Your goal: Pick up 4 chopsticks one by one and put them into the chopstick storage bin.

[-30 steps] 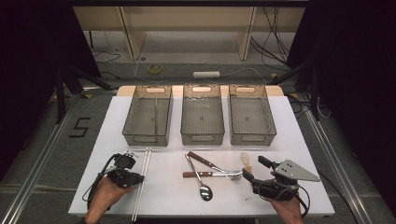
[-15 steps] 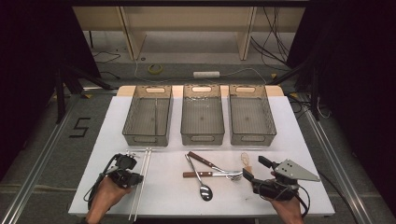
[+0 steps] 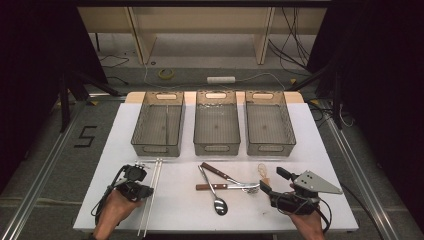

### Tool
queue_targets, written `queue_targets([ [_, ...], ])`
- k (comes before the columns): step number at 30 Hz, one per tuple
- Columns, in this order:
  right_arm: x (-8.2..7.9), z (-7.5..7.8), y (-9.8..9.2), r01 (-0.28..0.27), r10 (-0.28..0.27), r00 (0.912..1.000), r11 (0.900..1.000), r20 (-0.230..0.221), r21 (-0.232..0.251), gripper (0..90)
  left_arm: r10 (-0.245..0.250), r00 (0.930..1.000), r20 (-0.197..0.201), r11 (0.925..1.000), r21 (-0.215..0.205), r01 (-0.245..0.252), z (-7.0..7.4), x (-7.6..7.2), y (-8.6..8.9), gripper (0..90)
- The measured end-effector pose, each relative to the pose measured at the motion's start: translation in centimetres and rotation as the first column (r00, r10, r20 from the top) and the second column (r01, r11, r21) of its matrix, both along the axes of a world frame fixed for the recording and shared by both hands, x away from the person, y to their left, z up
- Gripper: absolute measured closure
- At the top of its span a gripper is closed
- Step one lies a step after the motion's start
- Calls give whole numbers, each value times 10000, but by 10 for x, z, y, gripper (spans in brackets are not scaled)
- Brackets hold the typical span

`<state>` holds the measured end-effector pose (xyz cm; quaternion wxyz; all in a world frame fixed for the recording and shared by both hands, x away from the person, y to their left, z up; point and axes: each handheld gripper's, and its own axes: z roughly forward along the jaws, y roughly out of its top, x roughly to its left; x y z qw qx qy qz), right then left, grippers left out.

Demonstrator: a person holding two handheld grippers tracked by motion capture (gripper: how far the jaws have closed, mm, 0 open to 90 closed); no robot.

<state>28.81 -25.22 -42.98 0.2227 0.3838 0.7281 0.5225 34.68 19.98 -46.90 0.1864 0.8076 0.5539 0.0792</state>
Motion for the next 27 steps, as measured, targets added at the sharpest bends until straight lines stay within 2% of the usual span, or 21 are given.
queue_targets([
  [5,0,0,0,-2,2,10000,10000,-2,-9,260,6,10000,93,9997,245,-8,0,-2,-3,777],
  [19,0,0,0,0,0,10000,10000,10,0,261,154,9999,76,9999,-79,-154,0,0,-1,800],
  [27,-1,1,0,4,-4,10000,10000,26,15,261,64,9999,142,10000,-68,-63,0,1,-2,808],
])
